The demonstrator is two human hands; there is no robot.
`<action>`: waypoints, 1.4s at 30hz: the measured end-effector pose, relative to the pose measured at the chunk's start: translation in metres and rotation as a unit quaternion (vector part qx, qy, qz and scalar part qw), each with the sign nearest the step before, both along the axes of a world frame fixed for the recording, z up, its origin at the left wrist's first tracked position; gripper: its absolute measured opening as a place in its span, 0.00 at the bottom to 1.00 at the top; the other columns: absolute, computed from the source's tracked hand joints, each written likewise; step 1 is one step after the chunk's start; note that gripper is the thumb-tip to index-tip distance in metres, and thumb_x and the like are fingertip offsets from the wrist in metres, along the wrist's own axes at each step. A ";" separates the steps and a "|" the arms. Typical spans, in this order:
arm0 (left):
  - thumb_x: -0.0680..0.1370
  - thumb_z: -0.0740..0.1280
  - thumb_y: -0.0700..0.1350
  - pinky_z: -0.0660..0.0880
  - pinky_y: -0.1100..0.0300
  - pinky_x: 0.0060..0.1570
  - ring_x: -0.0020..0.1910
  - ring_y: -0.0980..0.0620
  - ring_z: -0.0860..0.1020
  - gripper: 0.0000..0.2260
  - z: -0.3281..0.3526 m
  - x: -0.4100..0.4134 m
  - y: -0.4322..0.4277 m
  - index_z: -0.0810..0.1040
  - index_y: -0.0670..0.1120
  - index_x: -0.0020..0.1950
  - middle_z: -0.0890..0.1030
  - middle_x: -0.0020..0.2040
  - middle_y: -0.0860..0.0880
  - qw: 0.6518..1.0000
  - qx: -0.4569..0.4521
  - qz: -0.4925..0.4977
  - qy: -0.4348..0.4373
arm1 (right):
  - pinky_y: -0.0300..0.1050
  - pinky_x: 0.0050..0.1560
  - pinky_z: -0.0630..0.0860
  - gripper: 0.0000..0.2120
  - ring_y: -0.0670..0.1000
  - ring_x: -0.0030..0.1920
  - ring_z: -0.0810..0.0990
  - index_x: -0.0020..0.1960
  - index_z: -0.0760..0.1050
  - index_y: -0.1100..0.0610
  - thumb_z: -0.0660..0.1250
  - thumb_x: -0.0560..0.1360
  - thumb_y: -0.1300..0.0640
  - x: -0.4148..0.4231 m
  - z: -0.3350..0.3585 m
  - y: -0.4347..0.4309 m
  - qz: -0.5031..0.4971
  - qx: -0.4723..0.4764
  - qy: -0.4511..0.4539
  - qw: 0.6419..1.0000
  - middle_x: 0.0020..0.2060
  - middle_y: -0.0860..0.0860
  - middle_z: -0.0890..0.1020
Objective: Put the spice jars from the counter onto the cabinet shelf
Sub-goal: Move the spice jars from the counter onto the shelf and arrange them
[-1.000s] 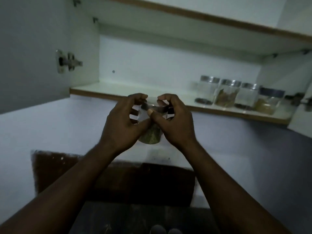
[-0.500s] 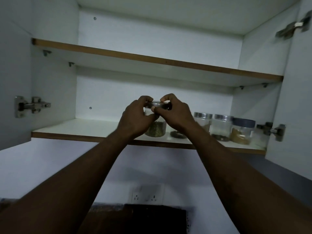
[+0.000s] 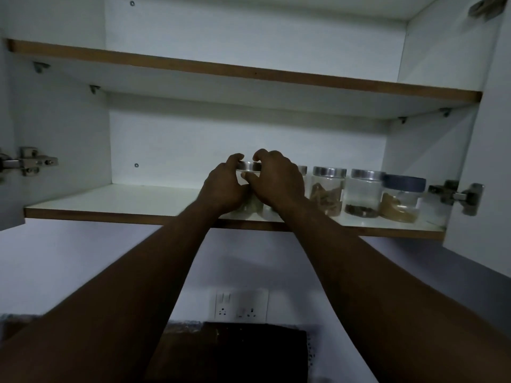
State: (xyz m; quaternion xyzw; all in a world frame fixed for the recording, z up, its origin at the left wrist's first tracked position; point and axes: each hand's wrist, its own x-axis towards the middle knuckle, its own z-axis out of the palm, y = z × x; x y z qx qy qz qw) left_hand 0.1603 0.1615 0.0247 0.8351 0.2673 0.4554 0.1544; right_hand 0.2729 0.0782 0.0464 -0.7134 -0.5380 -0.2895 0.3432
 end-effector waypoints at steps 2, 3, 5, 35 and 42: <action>0.74 0.73 0.45 0.74 0.51 0.62 0.65 0.43 0.76 0.38 -0.005 0.001 -0.008 0.59 0.49 0.80 0.75 0.70 0.43 1.000 -0.006 0.005 -0.009 | 0.51 0.51 0.79 0.24 0.57 0.57 0.81 0.67 0.73 0.52 0.72 0.75 0.44 -0.003 -0.009 -0.007 0.003 0.004 0.003 1.000 0.63 0.53 0.77; 0.74 0.72 0.45 0.74 0.49 0.62 0.65 0.42 0.76 0.38 -0.010 0.000 -0.014 0.58 0.49 0.81 0.74 0.70 0.42 0.999 -0.006 0.013 -0.029 | 0.52 0.51 0.79 0.25 0.57 0.57 0.81 0.69 0.71 0.52 0.72 0.75 0.45 -0.005 -0.015 -0.012 0.014 0.021 0.009 1.000 0.65 0.53 0.76; 0.74 0.71 0.46 0.71 0.49 0.63 0.65 0.40 0.73 0.37 -0.025 -0.004 -0.027 0.59 0.49 0.80 0.72 0.70 0.41 0.995 0.035 0.052 -0.075 | 0.52 0.50 0.80 0.24 0.55 0.55 0.81 0.68 0.72 0.52 0.71 0.75 0.46 -0.009 -0.031 -0.029 0.046 0.084 0.022 0.995 0.65 0.50 0.76; 0.76 0.69 0.50 0.74 0.54 0.59 0.61 0.47 0.78 0.21 -0.480 -0.015 -0.232 0.74 0.49 0.68 0.78 0.64 0.47 0.858 -0.167 -0.204 0.440 | 0.52 0.54 0.80 0.12 0.53 0.53 0.80 0.58 0.77 0.50 0.71 0.76 0.50 0.005 -0.496 -0.288 -0.039 -0.331 0.358 0.872 0.55 0.50 0.80; 0.75 0.73 0.54 0.61 0.52 0.74 0.80 0.42 0.58 0.45 -0.538 0.001 -0.257 0.49 0.48 0.83 0.55 0.82 0.42 0.802 -0.225 -0.212 0.511 | 0.57 0.63 0.76 0.28 0.60 0.65 0.78 0.77 0.67 0.53 0.68 0.79 0.49 -0.013 -0.560 -0.318 -0.054 -0.440 0.373 0.815 0.69 0.56 0.75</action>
